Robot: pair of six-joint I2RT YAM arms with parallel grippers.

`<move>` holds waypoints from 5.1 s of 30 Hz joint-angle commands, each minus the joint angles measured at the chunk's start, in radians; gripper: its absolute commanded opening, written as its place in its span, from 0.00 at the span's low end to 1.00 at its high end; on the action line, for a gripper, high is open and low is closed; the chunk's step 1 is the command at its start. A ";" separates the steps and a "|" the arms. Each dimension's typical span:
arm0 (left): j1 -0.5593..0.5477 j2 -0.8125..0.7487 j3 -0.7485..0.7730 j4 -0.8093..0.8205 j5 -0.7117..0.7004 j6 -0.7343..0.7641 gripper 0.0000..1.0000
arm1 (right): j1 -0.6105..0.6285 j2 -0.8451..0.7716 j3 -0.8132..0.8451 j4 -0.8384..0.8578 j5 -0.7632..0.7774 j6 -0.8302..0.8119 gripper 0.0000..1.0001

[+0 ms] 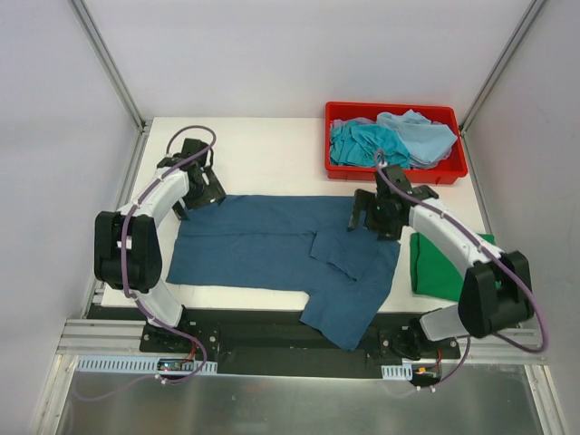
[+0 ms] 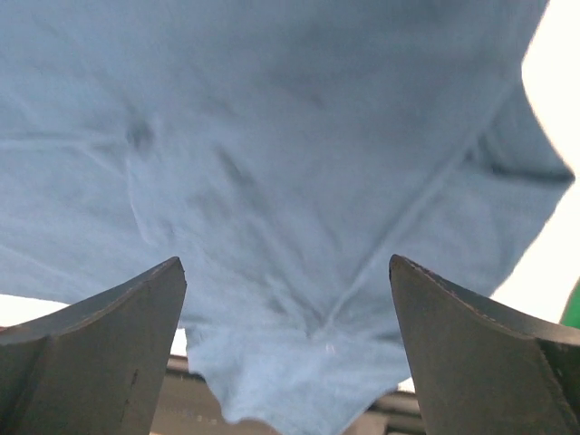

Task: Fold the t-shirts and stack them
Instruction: Fold the flattened tshirt in 1/3 of the way, then grap the side of the flattened tshirt closest away from the robot with both arms, then fold the other side of the tshirt into a rectangle

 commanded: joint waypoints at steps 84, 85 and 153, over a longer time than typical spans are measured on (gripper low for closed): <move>0.210 -0.219 -0.517 0.076 -0.033 -0.524 0.00 | 0.590 -0.246 -0.184 -0.048 0.029 -0.343 0.79; 0.211 -0.215 -0.513 0.076 -0.030 -0.520 0.00 | 0.642 -0.228 -0.185 -0.058 0.018 -0.340 0.78; 0.219 -0.046 -0.047 -0.106 -0.015 -0.445 0.00 | 0.049 0.222 0.412 0.008 0.288 -0.451 0.01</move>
